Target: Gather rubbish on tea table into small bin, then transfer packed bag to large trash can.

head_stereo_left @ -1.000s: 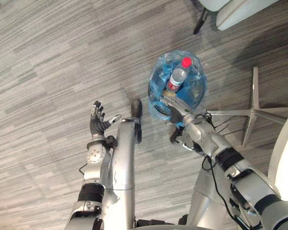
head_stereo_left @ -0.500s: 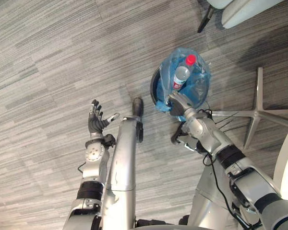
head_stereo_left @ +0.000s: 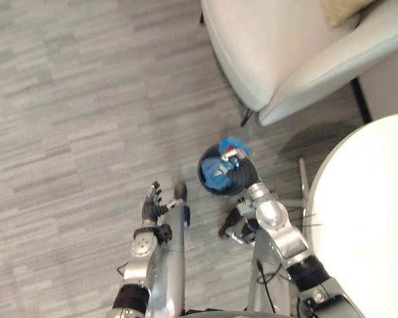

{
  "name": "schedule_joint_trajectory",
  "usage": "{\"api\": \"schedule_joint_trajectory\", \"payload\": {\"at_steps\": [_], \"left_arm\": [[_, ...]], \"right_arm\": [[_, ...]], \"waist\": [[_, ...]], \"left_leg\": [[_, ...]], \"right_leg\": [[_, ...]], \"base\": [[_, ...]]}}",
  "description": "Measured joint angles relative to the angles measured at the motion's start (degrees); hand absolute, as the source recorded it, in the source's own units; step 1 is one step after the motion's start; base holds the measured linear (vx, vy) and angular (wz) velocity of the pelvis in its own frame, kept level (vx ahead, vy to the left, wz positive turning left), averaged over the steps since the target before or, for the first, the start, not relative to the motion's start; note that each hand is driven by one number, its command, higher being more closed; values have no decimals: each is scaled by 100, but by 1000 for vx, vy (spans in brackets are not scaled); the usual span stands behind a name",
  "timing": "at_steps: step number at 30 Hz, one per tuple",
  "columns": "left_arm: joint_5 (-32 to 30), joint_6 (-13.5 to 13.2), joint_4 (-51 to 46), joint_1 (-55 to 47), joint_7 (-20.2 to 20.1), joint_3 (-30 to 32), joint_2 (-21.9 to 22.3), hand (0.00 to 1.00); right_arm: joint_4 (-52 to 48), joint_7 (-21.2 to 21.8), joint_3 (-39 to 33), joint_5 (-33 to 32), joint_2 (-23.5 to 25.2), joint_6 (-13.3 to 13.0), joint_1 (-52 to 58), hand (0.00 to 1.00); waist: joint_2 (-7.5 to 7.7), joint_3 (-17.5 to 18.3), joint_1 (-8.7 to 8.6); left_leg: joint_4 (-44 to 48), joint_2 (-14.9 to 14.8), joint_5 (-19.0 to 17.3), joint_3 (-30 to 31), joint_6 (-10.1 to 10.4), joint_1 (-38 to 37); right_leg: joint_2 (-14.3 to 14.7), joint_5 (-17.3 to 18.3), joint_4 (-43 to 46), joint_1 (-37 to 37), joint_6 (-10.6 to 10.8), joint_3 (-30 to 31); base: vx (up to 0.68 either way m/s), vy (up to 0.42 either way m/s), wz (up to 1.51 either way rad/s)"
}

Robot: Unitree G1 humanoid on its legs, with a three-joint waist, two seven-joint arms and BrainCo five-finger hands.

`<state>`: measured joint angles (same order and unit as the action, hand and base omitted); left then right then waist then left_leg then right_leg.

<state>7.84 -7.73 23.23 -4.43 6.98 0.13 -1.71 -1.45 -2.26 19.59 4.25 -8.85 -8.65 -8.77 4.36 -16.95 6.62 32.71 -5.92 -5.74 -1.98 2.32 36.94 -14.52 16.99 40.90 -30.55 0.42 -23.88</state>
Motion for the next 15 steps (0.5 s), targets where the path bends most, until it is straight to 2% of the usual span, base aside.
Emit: {"api": "schedule_joint_trajectory", "payload": {"at_steps": [2,6,8,9,10,11,12,14,15], "left_arm": [[-58,-7,371,-172,-78,-48,-32,0],[-234,-4,891,-355,-124,-59,-246,0],[-310,-2,928,-330,-197,-56,-313,0],[-362,-2,940,-327,-202,-41,-360,0],[-403,-5,954,-325,-206,-14,-362,0],[-466,-4,942,-314,-207,36,-406,0],[-534,-4,811,-366,-206,59,-441,0],[-584,-4,483,-484,-191,196,-446,0],[-600,-8,145,-606,-176,215,-423,0]], "right_arm": [[-33,140,133,-23,44,-84,165,100],[98,378,399,-14,57,-172,178,100],[189,383,359,-12,62,-196,169,100],[300,387,324,-8,21,-195,200,100],[313,389,317,1,-15,-189,215,100],[300,386,275,24,-25,-191,313,100],[248,386,249,42,-12,-201,401,100],[213,386,230,43,23,-216,419,100],[209,383,218,48,49,-220,326,100]], "waist": [[-3,294,-38],[-12,586,-123],[-12,588,-167],[-31,602,-212],[-63,609,-255],[-9,627,-288],[14,649,-266],[60,702,-233],[47,767,-169]], "left_leg": [[-535,-3,46,-171,-37,-813],[-1206,-106,139,-429,-26,-1729],[-1222,-81,153,-431,-48,-1872],[-1363,-84,219,-373,-141,-1991],[-1501,-111,242,-329,-170,-2092],[-1629,-11,370,-199,-180,-2233],[-1672,97,422,-21,-164,-2309],[-1618,247,497,162,-116,-2249],[-1598,302,616,316,-49,-2112]], "right_leg": [[157,-253,-755,766,111,62],[551,-858,-1973,1686,159,306],[541,-957,-1882,1740,206,465],[642,-1059,-1949,1869,351,628],[642,-932,-1760,1932,365,742],[540,-573,-716,1952,395,1032],[550,-442,-66,2154,561,1362],[609,-400,100,2445,578,1741],[773,-177,-259,2573,612,1958]], "base": [[216,29,-26],[172,90,-45],[40,74,-12],[-21,42,12],[-36,32,48],[-26,-10,78],[-22,-21,86],[-97,-122,71],[-222,-150,56]]}}
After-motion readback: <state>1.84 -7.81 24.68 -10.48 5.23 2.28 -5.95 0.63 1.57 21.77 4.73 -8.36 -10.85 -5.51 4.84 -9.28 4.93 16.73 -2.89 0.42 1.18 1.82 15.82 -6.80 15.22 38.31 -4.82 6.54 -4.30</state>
